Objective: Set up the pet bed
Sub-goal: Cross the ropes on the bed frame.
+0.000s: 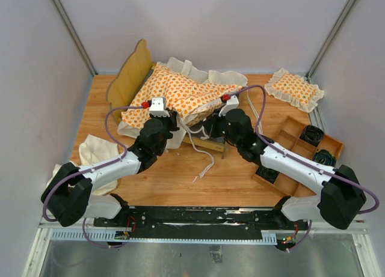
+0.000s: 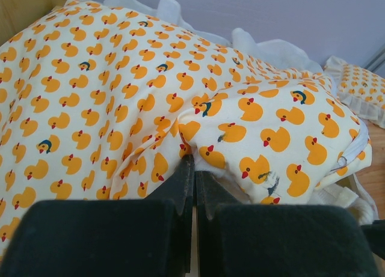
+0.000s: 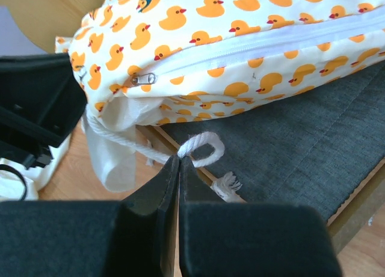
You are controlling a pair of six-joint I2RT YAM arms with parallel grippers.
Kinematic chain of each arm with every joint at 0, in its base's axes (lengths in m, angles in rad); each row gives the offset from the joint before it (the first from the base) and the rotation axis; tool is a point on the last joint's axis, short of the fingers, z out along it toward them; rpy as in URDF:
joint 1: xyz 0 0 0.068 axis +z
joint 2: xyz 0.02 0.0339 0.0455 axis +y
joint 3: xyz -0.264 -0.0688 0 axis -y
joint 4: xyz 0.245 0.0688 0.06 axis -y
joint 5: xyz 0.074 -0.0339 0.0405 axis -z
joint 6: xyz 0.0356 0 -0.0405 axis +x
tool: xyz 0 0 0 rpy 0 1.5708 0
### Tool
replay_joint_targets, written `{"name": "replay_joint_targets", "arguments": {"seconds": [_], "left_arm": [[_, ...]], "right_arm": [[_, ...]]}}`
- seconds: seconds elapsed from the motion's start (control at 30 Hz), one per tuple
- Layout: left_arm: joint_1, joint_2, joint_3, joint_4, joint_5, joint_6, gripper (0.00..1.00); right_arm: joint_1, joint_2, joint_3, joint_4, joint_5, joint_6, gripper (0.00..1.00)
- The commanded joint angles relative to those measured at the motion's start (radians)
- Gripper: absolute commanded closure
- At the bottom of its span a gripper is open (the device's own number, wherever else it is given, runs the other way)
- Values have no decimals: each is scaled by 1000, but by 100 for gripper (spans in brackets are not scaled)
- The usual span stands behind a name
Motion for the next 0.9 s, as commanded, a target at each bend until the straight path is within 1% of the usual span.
{"name": "replay_joint_targets", "arguments": {"seconds": [0.0, 0.07, 0.3, 0.5, 0.63, 0.77, 0.87], "left_arm": [[15, -14, -9, 37, -17, -11, 100], [15, -12, -8, 37, -19, -9, 100], [15, 2, 1, 38, -20, -10, 100], [16, 15, 9, 38, -20, -4, 100], [17, 18, 10, 38, -19, 0, 100], [22, 15, 9, 38, -15, -1, 100], [24, 14, 10, 37, -10, -1, 100]], "right_arm": [[-3, 55, 8, 105, -19, -132, 100], [-10, 86, 13, 148, -12, -153, 100], [-36, 181, 86, 153, 33, -141, 100], [-52, 193, 40, 283, -56, -90, 100], [-64, 183, 4, 308, -146, 16, 100], [-64, 168, -93, 464, -229, 91, 100], [-65, 172, -111, 485, -257, 100, 100]]}}
